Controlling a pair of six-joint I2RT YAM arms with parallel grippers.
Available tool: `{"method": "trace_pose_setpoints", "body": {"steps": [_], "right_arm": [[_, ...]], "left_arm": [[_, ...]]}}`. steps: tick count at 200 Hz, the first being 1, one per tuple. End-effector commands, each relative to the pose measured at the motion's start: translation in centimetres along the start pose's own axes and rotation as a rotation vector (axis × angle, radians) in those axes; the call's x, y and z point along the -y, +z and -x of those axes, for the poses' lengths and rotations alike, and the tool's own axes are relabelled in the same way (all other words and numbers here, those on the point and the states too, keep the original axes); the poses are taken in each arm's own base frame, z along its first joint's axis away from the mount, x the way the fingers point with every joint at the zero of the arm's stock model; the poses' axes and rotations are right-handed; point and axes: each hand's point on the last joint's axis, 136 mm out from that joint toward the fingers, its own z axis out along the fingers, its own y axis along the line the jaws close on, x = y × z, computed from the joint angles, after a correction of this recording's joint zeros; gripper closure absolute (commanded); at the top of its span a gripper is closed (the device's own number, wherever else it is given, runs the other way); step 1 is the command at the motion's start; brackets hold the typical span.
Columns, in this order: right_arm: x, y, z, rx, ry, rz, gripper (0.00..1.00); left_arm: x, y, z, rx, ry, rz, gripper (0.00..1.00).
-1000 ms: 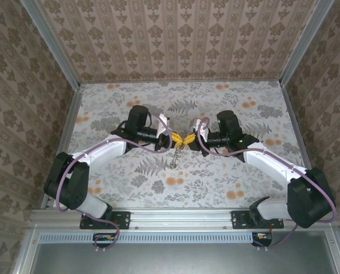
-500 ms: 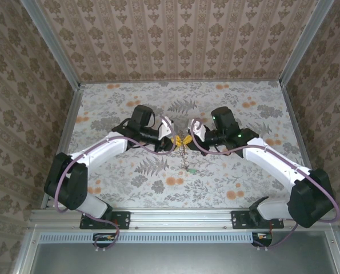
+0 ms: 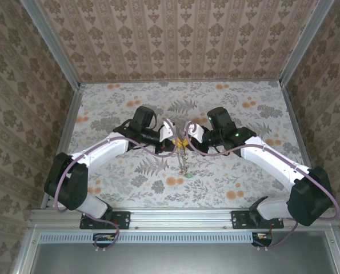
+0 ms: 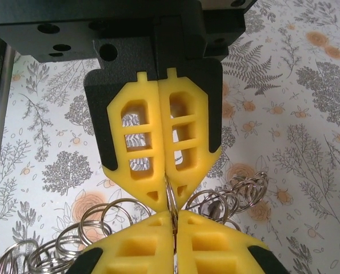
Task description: Put the keys on the keyring
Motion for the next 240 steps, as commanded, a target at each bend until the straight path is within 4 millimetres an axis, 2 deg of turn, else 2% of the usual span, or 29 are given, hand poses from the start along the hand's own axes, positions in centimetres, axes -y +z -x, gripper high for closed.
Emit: {"method": "trace_pose_setpoints", "body": {"steps": [1, 31, 84, 138, 188, 213, 240], "right_arm": [[-0.7, 0.4, -0.8, 0.041, 0.045, 0.037, 0.88], [-0.5, 0.3, -0.6, 0.130, 0.107, 0.058, 0.83], [0.4, -0.2, -1.2, 0.148, 0.148, 0.024, 0.79], [1.0, -2.1, -1.0, 0.154, 0.136, -0.073, 0.71], [3.3, -3.7, -1.7, 0.169, 0.179, -0.250, 0.65], [4.2, -4.4, -1.8, 0.192, 0.227, -0.312, 0.61], [5.7, -4.9, -2.5, 0.193, 0.358, -0.385, 0.55]], "left_arm": [[0.4, -1.0, 3.1, 0.135, 0.059, -0.013, 1.00], [0.7, -1.2, 3.8, 0.183, 0.064, -0.039, 1.00], [0.8, -1.4, 3.6, 0.181, 0.051, -0.043, 1.00], [-0.6, -1.3, 0.9, 0.031, 0.032, 0.051, 1.00], [-0.9, -2.6, -1.6, -0.186, 0.044, 0.094, 1.00], [-0.6, -3.5, -2.7, -0.296, 0.056, 0.078, 1.00], [-0.5, -3.7, -3.6, -0.384, 0.059, 0.037, 1.00]]}}
